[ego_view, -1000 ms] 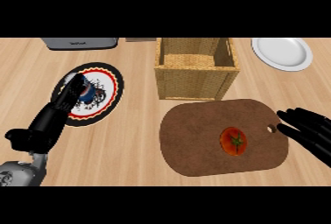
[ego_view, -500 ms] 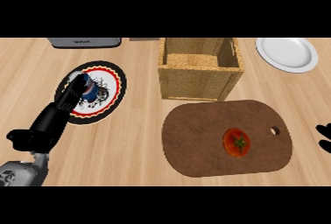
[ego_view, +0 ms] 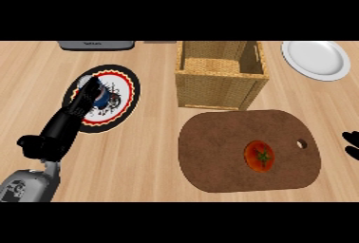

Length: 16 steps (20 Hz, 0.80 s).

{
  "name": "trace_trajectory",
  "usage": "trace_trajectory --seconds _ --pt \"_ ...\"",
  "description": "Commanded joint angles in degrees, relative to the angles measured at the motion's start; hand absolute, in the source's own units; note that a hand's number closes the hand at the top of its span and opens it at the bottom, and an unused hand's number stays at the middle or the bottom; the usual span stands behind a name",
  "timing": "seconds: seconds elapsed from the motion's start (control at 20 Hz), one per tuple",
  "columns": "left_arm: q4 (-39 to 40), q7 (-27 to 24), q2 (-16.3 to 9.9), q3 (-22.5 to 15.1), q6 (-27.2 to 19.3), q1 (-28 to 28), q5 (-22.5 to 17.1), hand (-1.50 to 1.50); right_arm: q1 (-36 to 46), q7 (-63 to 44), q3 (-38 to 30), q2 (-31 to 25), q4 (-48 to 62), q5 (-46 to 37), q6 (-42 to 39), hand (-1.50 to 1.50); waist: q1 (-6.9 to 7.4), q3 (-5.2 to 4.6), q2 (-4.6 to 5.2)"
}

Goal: Pick the tomato from the cutting board and place it in the basket

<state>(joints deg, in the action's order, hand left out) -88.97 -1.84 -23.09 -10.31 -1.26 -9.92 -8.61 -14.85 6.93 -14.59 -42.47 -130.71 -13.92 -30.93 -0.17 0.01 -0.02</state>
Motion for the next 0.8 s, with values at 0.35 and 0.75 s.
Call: trace_trajectory --seconds 0.35,0.75 --pt "0.0 0.9 2.9 1.8 2.7 -0.2 3.2 0.00 9.3 5.4 15.2 13.7 14.0 -17.7 7.5 -1.50 0.50 0.00 0.06" --pt "3.0 0.9 5.1 5.3 5.1 -2.6 5.0 0.00 11.0 13.7 16.8 19.1 24.8 -27.7 15.2 -1.50 0.10 0.00 0.06"
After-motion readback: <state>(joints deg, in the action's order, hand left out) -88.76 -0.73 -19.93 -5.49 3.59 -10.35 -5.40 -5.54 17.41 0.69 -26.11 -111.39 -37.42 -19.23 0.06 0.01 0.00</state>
